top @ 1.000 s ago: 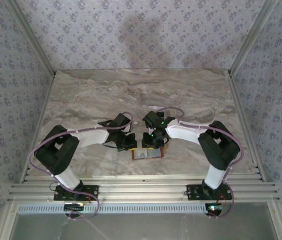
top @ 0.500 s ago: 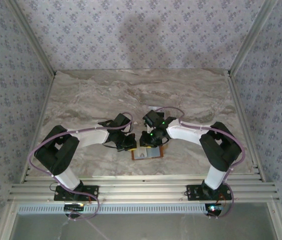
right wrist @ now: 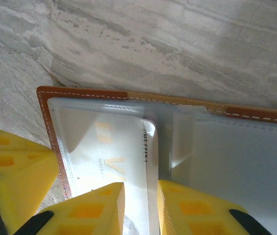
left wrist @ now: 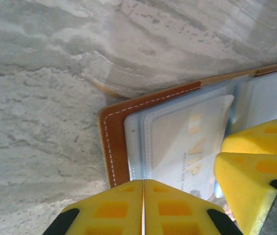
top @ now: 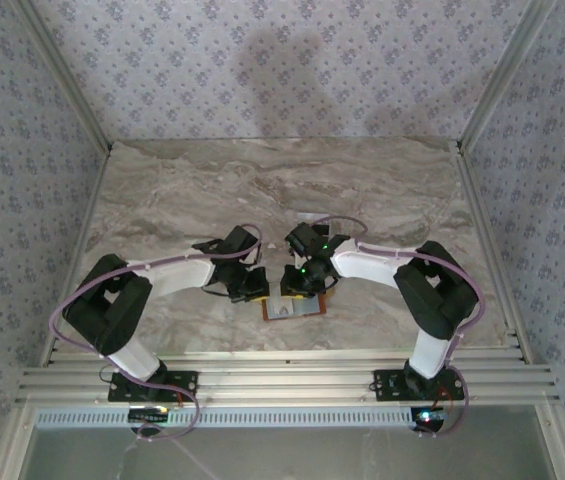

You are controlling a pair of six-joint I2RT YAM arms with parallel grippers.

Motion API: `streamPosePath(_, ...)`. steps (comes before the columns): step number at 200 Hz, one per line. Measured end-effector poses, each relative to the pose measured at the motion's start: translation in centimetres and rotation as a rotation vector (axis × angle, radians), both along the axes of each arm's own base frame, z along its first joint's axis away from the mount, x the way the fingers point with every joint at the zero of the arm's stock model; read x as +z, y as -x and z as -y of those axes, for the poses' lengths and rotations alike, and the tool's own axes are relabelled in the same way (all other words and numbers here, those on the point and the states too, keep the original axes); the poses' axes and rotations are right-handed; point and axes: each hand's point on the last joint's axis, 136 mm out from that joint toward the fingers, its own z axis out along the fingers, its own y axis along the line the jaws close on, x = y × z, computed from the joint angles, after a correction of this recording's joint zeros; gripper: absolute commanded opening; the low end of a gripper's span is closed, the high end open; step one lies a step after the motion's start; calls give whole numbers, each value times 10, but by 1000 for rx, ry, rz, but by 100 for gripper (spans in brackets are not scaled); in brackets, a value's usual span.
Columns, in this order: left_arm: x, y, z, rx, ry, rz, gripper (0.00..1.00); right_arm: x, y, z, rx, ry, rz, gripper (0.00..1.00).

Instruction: Take the credit cards out of the card holder

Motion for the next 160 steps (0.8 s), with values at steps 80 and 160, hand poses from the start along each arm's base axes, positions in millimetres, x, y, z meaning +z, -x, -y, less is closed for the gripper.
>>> streamPosePath(80, -7, 3, -9, -3, -49, -8, 4, 2, 2, -3, 7, -17, -7, 25)
streamPosePath(160, -13, 4, -8, -5, -52, -25, 4, -2, 4, -6, 16, -23, -17, 25)
